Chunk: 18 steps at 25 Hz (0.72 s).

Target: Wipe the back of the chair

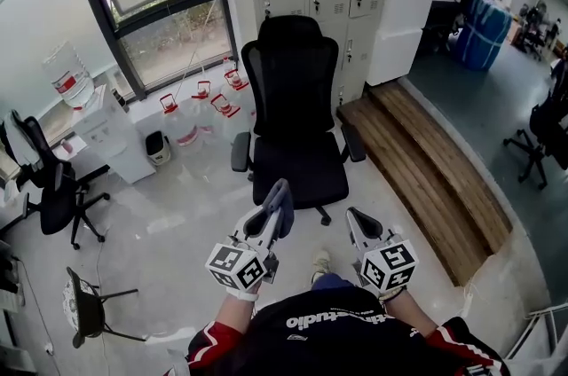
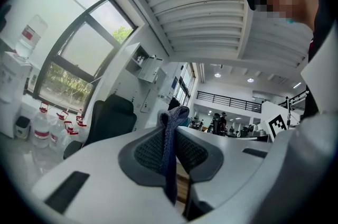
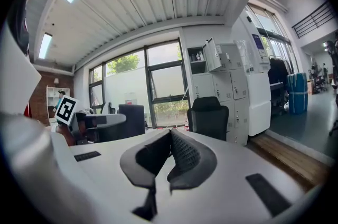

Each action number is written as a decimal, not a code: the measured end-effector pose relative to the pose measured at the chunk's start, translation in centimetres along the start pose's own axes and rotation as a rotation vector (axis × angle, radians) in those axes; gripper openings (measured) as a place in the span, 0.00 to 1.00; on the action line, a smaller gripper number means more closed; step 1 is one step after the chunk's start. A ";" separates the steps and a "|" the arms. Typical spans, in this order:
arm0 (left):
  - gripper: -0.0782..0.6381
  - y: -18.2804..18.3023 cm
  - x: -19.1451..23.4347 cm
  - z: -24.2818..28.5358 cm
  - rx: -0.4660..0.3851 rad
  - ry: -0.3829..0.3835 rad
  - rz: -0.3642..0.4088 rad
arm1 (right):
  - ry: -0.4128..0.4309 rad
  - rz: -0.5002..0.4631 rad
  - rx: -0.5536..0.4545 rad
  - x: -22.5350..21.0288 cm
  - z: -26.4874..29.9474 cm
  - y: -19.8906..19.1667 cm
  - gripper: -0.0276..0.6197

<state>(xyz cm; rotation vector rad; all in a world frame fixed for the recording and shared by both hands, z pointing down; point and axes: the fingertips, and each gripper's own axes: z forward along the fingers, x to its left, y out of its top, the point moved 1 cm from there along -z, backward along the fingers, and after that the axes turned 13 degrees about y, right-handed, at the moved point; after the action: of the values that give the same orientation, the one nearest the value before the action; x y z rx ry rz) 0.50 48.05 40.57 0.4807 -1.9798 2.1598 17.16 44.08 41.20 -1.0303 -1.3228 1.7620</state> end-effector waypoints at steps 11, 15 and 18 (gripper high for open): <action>0.19 1.6 5.8 12.0 0.039 0.059 -0.001 | 0.065 0.033 0.024 -9.3 10.0 2.3 0.06; 0.19 3.2 6.9 18.2 0.028 0.073 0.000 | 0.081 0.030 0.026 -14.4 13.0 4.4 0.06; 0.19 4.1 7.4 22.5 0.028 0.085 0.014 | 0.100 0.037 0.022 -18.2 15.0 5.6 0.06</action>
<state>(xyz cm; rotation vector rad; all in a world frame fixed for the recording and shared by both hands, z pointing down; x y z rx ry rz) -5.13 24.70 40.82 0.3739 -1.9164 2.1815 11.45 20.58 41.64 -1.1220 -1.2281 1.7251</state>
